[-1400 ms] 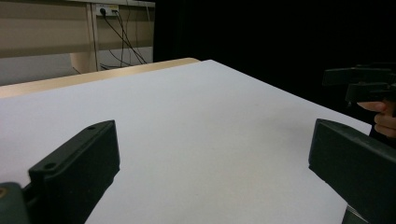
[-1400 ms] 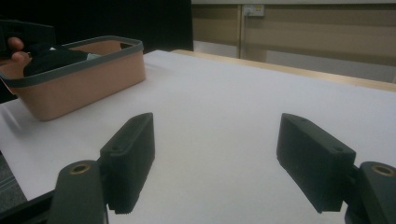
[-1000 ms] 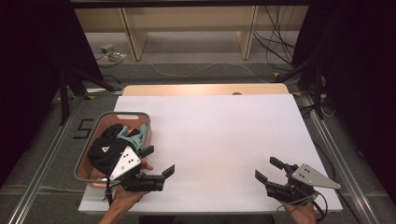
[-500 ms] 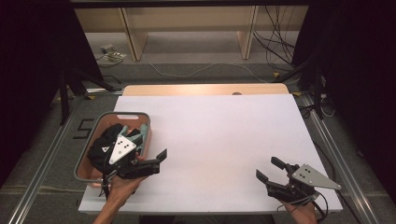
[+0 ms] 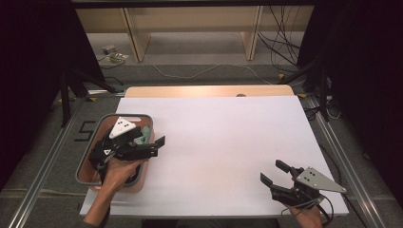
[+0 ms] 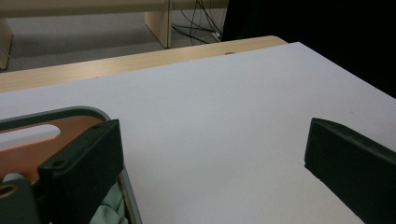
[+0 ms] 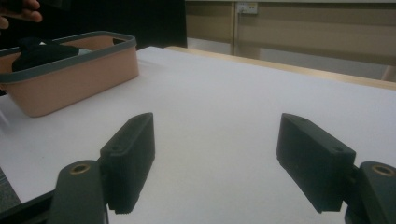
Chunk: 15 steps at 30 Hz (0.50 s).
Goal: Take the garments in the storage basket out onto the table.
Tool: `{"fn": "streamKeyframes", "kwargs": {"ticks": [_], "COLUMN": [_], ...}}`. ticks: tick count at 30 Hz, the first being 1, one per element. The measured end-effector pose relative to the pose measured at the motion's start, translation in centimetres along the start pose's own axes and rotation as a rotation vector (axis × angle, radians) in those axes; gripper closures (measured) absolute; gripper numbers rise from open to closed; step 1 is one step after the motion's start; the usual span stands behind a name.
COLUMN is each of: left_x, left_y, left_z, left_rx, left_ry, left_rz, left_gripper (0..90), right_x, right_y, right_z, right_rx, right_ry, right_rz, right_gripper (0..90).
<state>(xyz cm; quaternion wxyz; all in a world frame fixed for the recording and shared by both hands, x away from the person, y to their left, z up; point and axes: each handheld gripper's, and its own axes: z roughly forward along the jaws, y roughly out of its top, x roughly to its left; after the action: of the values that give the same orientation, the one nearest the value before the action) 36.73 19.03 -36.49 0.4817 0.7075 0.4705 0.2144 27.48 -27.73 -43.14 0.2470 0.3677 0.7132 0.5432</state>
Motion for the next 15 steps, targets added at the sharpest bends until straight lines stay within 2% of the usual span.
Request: {"fn": "streamKeyframes", "kwargs": {"ticks": [2, 4, 11, 15], "left_x": [0.5, 0.8, 2.5, 3.7], "left_y": [0.4, 0.5, 1.7, 2.0], "left_z": [0.3, 0.6, 1.9, 2.6], "left_rx": [0.033, 0.058, 0.167, 0.267], "left_ry": [0.016, 0.065, 0.092, 0.175], "left_rz": [0.0, 0.002, -0.044, 0.004], "left_gripper": [4.1, 6.1, 6.9, 6.8], "right_x": [0.0, 0.0, 0.1, 0.1], "right_y": [0.0, 0.0, -0.1, -0.1], "right_z": [0.0, 0.0, 0.2, 0.2], "right_rx": [0.002, 0.001, 0.015, 0.015], "right_ry": [0.0, 0.003, 0.007, 0.011], "right_rz": [-0.002, -0.002, -0.005, -0.004], "right_gripper": [28.6, 28.5, 28.6, 28.6]}}
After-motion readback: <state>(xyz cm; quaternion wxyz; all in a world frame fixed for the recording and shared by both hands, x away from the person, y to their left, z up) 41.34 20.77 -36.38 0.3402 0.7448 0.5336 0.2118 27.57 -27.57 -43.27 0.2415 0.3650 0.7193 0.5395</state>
